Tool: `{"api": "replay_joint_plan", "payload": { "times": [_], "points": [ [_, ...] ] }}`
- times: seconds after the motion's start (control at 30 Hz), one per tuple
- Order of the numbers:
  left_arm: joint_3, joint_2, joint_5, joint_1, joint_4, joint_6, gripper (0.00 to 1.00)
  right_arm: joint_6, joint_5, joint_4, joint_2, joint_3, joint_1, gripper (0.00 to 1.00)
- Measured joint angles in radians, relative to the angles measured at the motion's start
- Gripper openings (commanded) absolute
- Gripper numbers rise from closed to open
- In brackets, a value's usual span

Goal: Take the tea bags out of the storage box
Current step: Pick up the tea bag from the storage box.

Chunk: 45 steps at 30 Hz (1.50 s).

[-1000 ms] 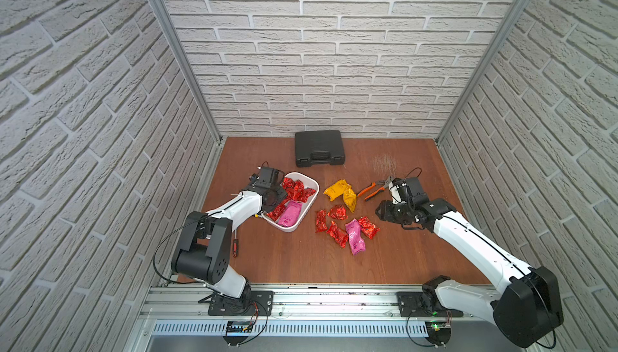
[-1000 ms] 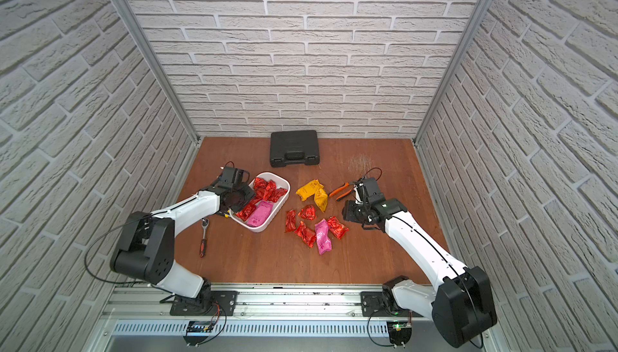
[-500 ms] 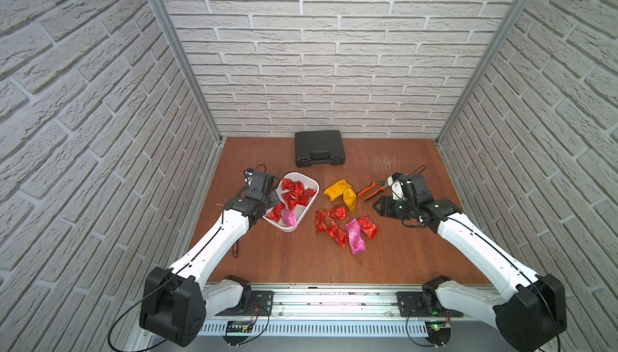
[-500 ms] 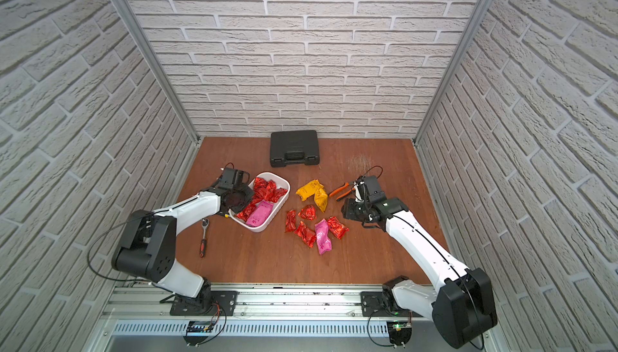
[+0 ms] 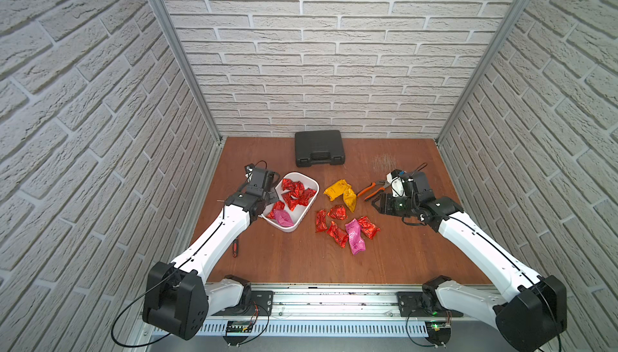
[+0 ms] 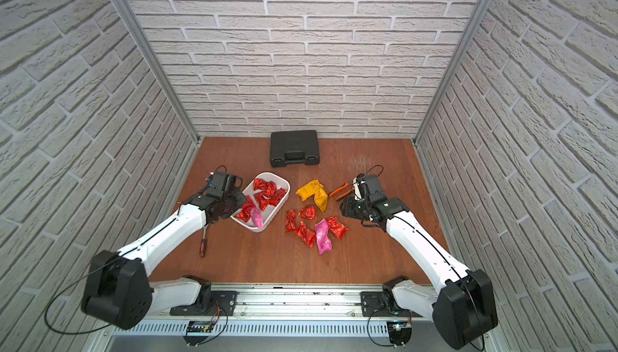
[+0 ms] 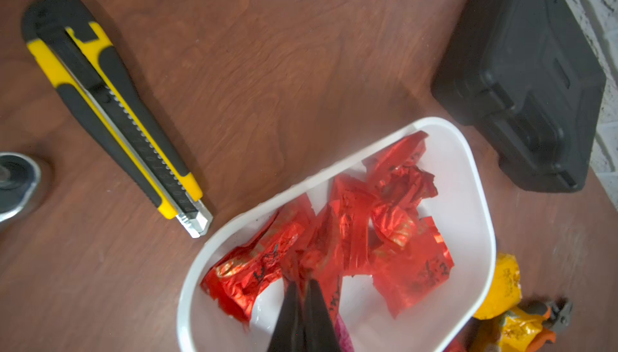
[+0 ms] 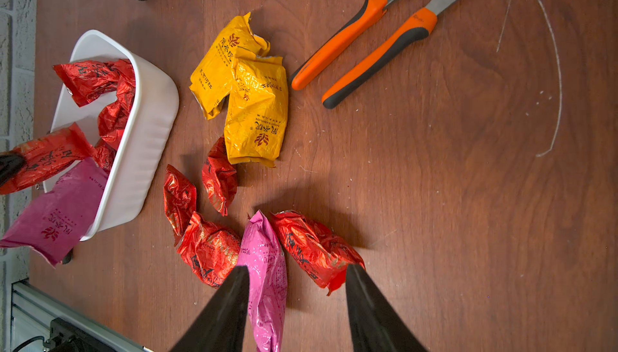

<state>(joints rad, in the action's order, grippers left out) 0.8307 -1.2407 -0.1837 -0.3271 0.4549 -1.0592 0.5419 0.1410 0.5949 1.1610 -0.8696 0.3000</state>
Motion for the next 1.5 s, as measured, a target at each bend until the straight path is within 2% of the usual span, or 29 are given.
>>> {"api": "replay_joint_plan", "payload": {
  "times": [0.27,0.43,0.57,0.73,0.9,1.1,1.3,1.5],
  "points": [
    [0.025,0.067,-0.074,-0.016,0.028,0.231,0.0,-0.026,0.034,-0.003,-0.021,-0.005,-0.002,0.52],
    [0.062,0.043,-0.112,-0.008,0.038,0.289,0.0,-0.039,0.05,-0.006,-0.021,-0.03,-0.002,0.52],
    [0.066,0.014,-0.084,-0.004,0.01,0.34,0.0,-0.056,0.086,-0.008,-0.019,-0.043,-0.002,0.52],
    [0.066,0.033,0.106,-0.002,-0.122,0.471,0.0,-0.1,0.192,-0.04,0.003,-0.074,-0.001,0.51],
    [0.085,0.046,0.416,-0.008,-0.226,0.623,0.0,-0.157,0.314,-0.089,0.037,-0.122,0.015,0.53],
    [0.164,-0.003,0.747,-0.072,-0.222,0.806,0.0,-0.238,0.452,-0.123,0.085,-0.193,0.039,0.55],
    [0.212,-0.092,0.93,-0.153,-0.174,0.944,0.0,-0.36,0.58,-0.119,0.148,-0.262,0.066,0.57],
    [0.225,-0.135,1.008,-0.18,-0.151,1.001,0.0,-0.435,0.649,-0.093,0.208,-0.274,0.117,0.57]
  ]
}}
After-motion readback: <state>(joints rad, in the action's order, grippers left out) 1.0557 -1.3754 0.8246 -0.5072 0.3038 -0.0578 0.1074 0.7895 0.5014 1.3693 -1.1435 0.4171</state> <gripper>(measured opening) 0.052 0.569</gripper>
